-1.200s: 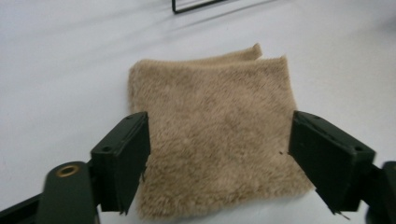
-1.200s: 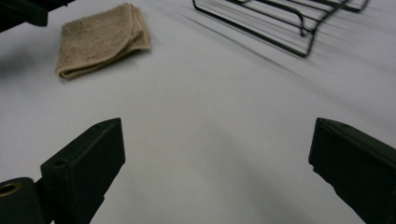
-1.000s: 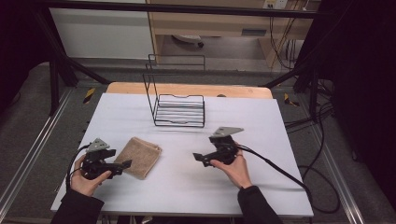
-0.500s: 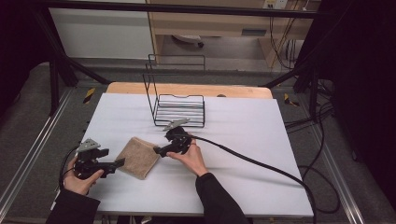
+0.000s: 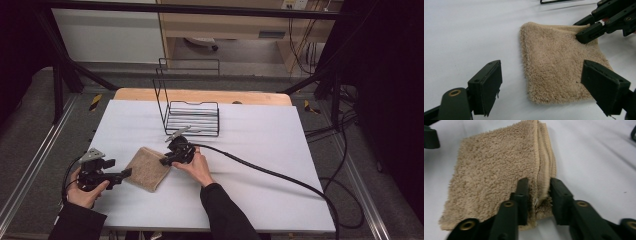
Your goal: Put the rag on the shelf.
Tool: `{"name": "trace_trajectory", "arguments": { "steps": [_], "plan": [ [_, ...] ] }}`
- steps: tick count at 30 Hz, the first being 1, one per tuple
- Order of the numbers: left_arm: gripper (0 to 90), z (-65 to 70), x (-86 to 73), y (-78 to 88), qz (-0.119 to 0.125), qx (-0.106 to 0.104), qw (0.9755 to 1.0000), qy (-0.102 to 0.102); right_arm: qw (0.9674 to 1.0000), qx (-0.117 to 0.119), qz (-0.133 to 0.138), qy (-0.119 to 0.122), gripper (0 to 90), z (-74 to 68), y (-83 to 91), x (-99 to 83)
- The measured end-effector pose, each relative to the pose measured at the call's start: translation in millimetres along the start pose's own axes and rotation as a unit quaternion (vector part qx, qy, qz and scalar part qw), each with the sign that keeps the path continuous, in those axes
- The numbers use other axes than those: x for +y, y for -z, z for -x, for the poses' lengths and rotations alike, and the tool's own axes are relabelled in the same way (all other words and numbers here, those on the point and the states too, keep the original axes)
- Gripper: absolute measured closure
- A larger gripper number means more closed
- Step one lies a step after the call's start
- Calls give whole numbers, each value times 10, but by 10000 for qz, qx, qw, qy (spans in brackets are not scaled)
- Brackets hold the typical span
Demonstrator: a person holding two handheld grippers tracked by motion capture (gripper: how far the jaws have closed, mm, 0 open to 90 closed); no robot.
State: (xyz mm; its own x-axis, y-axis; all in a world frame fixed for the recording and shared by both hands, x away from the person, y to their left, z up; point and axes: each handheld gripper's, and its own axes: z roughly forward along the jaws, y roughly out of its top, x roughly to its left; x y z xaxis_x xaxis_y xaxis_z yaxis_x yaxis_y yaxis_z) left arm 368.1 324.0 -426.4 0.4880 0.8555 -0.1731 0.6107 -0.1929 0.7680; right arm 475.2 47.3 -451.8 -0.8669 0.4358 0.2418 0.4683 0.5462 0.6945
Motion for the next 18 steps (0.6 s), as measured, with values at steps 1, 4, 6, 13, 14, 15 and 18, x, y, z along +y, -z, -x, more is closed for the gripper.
{"name": "trace_trajectory", "arguments": {
  "steps": [1, 4, 6, 13, 14, 15, 18],
  "plan": [
    [171, -2, 0, 1, -1, 10, 10000, -1, 10000, 19, 5, -37, 757, -8, 0, -2],
    [173, -7, -3, 4, -1, 7, 10000, 20, 10000, 30, 21, -48, 795, -32, 11, 0],
    [174, -8, -4, 6, 10, 1, 10000, 20, 10000, 6, 40, -81, 815, -58, 60, 12],
    [179, -5, -4, 15, 63, -4, 10000, 14, 9995, -204, 112, -201, 821, -165, 273, 15],
    [179, 1, -2, 14, 65, -9, 10000, 15, 9995, -204, 112, -201, 821, -165, 273, 15],
    [180, 6, 0, 13, 60, -6, 10000, -5, 9991, -339, 118, -241, 821, -191, 350, -22],
    [186, 30, 1, -6, 42, -33, 10000, -31, 9978, -507, 213, -379, 821, -206, 488, -116]
  ]
}}
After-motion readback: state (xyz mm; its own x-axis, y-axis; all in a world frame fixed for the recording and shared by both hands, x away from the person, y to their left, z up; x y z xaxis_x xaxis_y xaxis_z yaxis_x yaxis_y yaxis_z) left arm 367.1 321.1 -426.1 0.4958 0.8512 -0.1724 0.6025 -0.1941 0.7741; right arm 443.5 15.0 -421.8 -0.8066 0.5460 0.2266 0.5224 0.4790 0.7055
